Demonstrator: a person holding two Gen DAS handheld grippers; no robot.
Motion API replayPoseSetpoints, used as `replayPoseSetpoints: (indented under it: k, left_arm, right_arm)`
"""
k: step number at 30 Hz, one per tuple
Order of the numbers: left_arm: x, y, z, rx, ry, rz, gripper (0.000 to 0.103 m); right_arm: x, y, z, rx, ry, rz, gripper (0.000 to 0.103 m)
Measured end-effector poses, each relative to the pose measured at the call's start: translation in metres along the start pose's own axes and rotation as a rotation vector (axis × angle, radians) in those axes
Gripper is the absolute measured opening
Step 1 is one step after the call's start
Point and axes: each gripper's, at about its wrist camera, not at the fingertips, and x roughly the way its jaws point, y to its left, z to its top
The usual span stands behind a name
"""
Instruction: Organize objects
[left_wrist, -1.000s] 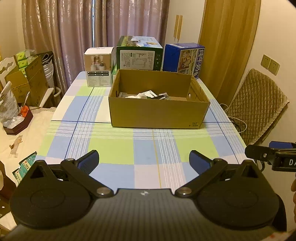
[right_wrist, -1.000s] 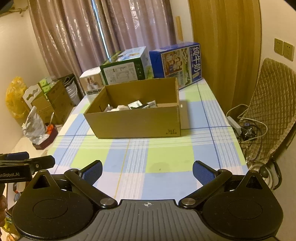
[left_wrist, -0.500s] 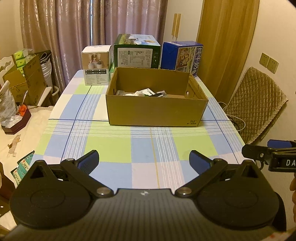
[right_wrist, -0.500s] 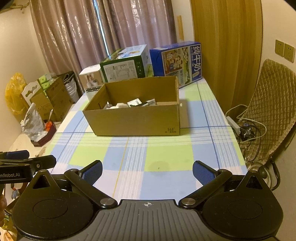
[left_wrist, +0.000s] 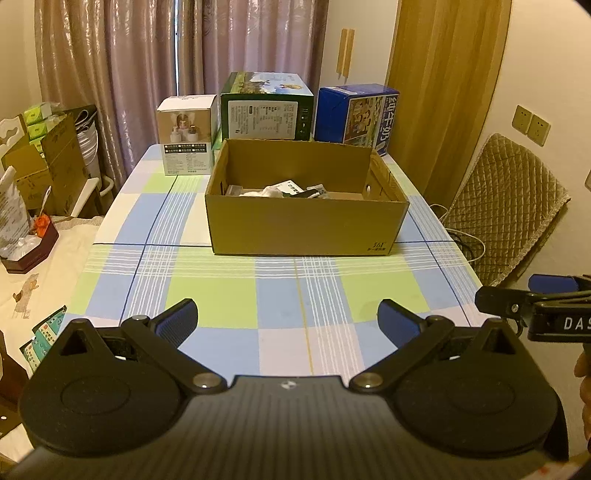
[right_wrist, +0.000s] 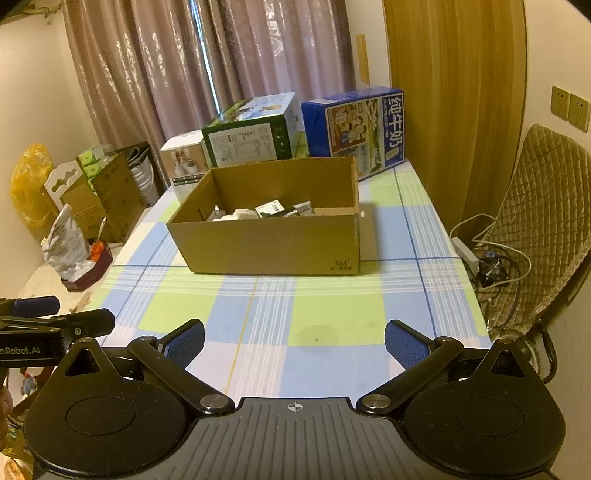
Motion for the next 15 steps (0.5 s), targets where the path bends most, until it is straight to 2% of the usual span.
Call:
replayPoseSetpoints:
  k: [15]
  left_arm:
    - [-0.0003, -0.0008, 0.0028, -0.006, -0.008, -0.017, 0.102]
  right_arm:
    - [0.0011, 0.0011, 0.002, -0.005, -0.002, -0.001, 0.101]
